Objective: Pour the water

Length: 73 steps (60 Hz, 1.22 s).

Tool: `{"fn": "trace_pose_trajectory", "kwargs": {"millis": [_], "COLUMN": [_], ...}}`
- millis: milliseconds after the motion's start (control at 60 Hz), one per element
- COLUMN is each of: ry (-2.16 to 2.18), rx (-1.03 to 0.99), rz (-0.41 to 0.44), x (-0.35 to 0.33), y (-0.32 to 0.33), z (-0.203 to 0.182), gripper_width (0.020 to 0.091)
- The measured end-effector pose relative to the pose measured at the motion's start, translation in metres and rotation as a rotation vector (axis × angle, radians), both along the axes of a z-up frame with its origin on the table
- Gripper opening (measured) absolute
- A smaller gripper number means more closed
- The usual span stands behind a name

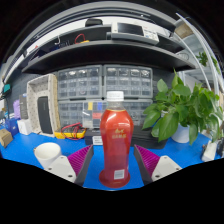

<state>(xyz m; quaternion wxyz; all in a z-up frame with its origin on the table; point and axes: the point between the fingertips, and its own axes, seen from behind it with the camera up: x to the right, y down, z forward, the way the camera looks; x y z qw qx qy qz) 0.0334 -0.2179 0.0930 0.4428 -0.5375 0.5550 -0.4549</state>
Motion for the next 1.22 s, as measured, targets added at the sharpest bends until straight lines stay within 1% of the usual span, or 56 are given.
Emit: {"fn": "trace_pose_trajectory", "kwargs": {"millis": [183,383,450,683,833,1050,1217], "ry": [0.015,0.055,0.062,0.028,0.009,0.003,-0.02], "rx": [0.007,0.063,0.049,-0.012,-0.012,-0.01,-0.019], "rz": [-0.037,-0.033,-0.03,-0.041,-0.039,0.0,-0.009], "x": [-0.062,-0.122,-0.134,-0.158,-0.166,-0.173,-0.176], "y": [0.02,0.065,0.077,0.094,0.101,0.122,0.126], "z": [0.005,0.002,0.004,0.04,0.061,0.077,0.083], "gripper_width": [0.0838,0.0837,0.0836,0.0841,0.0839,0.0839,0.085]}}
